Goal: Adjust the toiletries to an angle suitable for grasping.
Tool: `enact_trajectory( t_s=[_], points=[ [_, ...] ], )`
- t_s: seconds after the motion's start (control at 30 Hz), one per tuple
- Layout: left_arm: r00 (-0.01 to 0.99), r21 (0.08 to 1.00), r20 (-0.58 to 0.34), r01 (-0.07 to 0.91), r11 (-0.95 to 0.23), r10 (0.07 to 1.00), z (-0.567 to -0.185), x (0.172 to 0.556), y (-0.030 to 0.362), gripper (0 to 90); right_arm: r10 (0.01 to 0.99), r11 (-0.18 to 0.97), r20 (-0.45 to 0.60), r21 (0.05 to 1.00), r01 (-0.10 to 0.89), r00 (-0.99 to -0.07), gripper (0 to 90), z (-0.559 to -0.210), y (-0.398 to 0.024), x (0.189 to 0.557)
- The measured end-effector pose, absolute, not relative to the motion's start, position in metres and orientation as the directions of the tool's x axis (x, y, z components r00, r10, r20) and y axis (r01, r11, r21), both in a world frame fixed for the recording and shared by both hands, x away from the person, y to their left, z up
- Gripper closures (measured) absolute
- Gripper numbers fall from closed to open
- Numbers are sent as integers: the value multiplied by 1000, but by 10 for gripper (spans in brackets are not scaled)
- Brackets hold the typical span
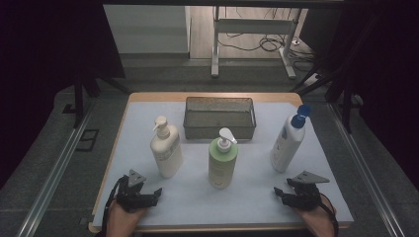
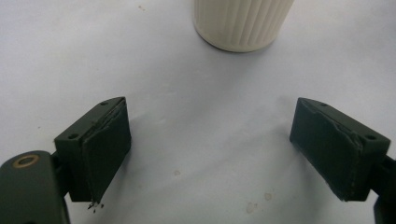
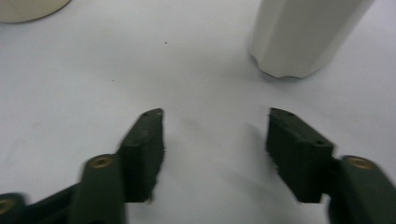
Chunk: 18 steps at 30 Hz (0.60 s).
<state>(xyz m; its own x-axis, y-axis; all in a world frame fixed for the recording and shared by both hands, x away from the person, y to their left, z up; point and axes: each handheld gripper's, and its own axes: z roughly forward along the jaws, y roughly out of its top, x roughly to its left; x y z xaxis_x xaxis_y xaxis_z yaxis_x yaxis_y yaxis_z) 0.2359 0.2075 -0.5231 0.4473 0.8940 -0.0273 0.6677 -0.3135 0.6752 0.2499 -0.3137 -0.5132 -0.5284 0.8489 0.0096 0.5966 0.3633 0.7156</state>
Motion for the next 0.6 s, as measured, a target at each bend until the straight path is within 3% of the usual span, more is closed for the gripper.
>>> enact_trajectory(
  t_s=[0.33,0.37,0.6],
  points=[
    [447,676,-27,667,-314,894,-523,236,207,122,843,364,12,723,587,-537,530,-506,-316,251],
    [447,676,-27,667,-313,894,-523,236,207,122,841,365,16,721,589,-541,578,-506,-316,251],
    [447,676,-27,667,-313,894,-523,236,207,122,840,351,25,737,578,-542,693,-500,-314,252]
  ],
)
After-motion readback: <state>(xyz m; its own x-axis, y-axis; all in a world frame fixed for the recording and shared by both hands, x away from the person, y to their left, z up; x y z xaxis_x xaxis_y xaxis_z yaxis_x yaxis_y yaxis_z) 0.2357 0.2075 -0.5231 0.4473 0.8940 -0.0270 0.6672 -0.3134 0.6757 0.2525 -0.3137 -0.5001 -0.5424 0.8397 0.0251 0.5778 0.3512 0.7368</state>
